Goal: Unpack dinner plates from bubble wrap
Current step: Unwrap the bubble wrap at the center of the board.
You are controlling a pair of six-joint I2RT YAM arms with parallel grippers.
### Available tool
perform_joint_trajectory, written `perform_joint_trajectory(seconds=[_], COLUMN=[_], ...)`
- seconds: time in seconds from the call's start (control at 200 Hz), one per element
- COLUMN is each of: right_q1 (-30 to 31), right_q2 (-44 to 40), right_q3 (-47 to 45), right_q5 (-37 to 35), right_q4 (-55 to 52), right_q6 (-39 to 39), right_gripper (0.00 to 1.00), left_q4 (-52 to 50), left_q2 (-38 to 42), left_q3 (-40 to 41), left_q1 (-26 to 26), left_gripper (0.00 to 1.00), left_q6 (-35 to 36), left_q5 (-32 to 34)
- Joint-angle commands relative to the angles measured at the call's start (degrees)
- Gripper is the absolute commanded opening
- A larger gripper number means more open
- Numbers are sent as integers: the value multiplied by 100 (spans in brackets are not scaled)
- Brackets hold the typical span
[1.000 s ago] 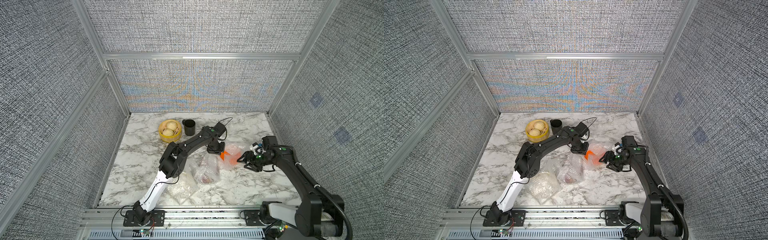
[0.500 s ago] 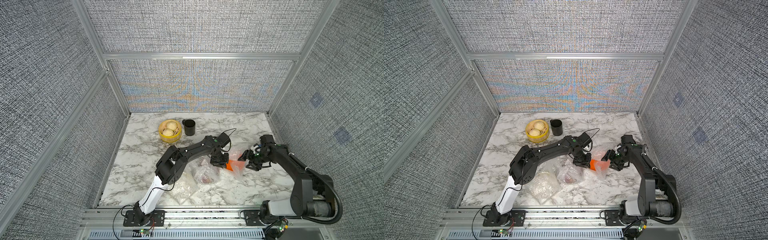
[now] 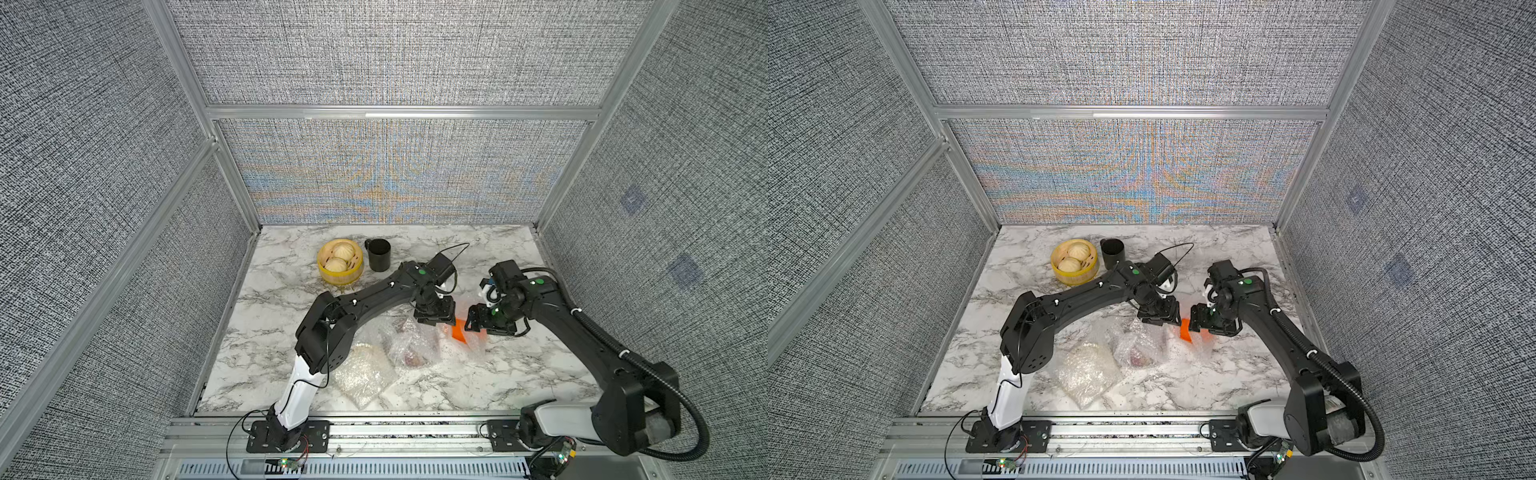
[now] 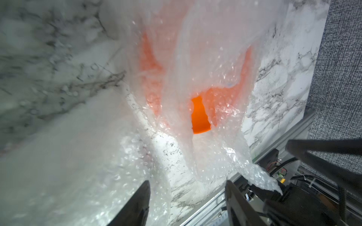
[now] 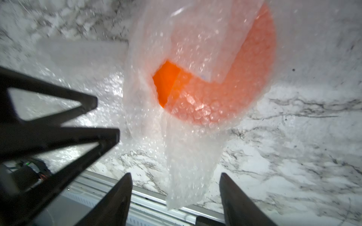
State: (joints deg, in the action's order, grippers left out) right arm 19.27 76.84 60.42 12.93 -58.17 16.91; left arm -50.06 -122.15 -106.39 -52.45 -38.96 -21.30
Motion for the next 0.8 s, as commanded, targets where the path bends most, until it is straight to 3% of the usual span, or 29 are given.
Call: perform_joint_trajectory(seconds=[0.0,0.095,0.16,0.2,0.275,0.36,0.53,0.595,0.706,0.741,0.796], right_q1=[327,422,427,409,317,121,-211,-264,-309,-326,-384], right_q2=[106,236,211,208,128,-138,-824,-921,-919,-872,-767], right_q3=[-56,-165,-250,-297,-448,-655,-813,-683,-406,-255,-97], right_q5=[-490,-573,-654,-776,-926,-958,-987,-1061,-902,-829,-613], right_q4=[-335,-232,-139,-125,-116,-179,-564,-684,-512,-388,-147], right_q6=[132,201,301,395,501,637,758,859,967,1030,1129], right_gripper=[72,71,61,52,23,0,0,22,47,51,52], left_q4=[-511,-590,-627,-634,-702,-877,-1186,-1287,-1366,-1366,-1370], left_q2=[-27,-119,-280,-424,-733,-1122,-1631,-1703,-1764,-1772,-1781], left_q3=[-205,-467,-745,-937,-1341,-1840,-2355,-2375,-2327,-2328,-2333], left_q1=[105,163,160,149,106,41,-9,-5,-2,-2,-2], left_gripper=[60,60,60,60,60,58,52,46,25,13,5], left_q6=[372,566,718,793,909,1027,1165,1236,1342,1369,1380], left_q5=[379,394,347,268,169,168,302,441,566,557,538])
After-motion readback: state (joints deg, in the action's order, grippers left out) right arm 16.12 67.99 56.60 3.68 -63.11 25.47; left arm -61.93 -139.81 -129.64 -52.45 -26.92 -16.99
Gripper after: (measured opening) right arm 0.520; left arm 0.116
